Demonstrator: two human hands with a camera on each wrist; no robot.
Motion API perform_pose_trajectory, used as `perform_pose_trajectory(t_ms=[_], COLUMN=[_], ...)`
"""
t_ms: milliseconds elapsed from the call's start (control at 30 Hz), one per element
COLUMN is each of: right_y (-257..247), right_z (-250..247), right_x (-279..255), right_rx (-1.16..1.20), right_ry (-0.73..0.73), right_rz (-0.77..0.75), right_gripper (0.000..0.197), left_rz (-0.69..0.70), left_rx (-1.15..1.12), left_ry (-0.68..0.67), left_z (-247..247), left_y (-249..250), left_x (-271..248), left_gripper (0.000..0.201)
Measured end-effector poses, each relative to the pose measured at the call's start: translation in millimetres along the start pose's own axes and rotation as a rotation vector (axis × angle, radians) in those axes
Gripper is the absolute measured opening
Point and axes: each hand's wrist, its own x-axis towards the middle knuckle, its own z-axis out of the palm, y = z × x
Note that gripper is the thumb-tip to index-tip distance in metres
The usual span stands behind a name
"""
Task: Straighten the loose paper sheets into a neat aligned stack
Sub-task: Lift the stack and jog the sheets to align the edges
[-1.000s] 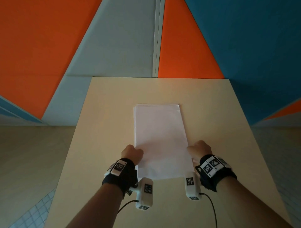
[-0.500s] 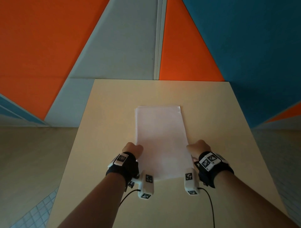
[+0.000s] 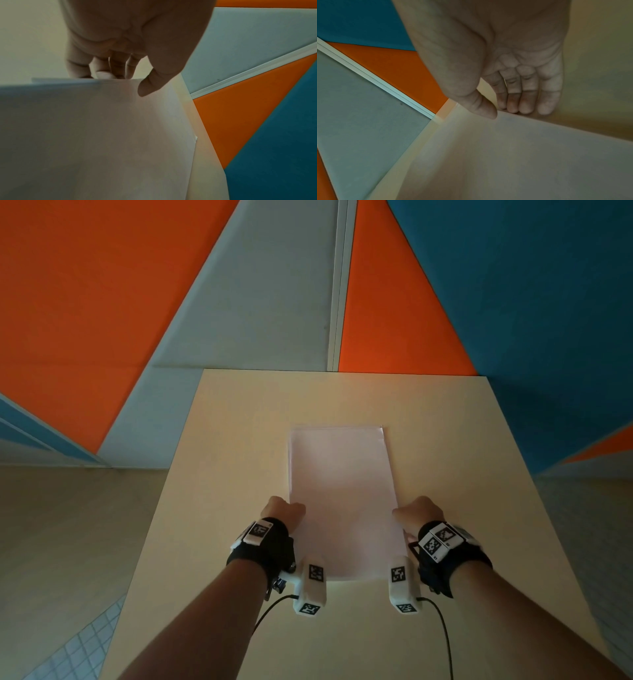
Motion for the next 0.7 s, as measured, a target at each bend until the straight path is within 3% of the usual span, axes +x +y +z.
perform_pose_trajectory(t_ms=[67, 233, 367, 533, 633, 700], right_y=[-1.5, -4.7, -3.4, -4.4, -5.6, -5.6], right_z=[-0.6, -3.9, -4.3, -6.5, -12.4, -17.5], right_x=[0.8, -0.3, 0.8, 2.2, 3.1, 6.3], right_rx=[-0.01, -0.022, -0.037, -0.046, -0.015, 0.103], right_ry=[-0.001, -0.003, -0.006, -0.014, -0.002, -0.002], right_rz=[-0.003, -0.014, -0.034, -0.057, -0.078, -0.117], right_gripper=[0.042, 0.041, 0.036, 0.03, 0.03, 0.041], left_rz=[0.036, 0.111, 0.119, 0.2, 0.3, 0.364], left_rx=[-0.004, -0.182, -0.355, -0.326, -0.279, -0.259], left_ry=[-0.022, -0.132, -0.292, -0.4, -0.419, -0.425], left_z=[-3.8, -6.4, -10.8, -14.6, -18.3, -22.4], left_y=[5.7, 13.1, 18.5, 17.5, 17.7, 16.7], left_x=[-10.5, -17.4, -25.7, -24.1, -28.9, -30.4], left_gripper=[0.021, 0.021, 0.048, 0.068, 0.072, 0.07])
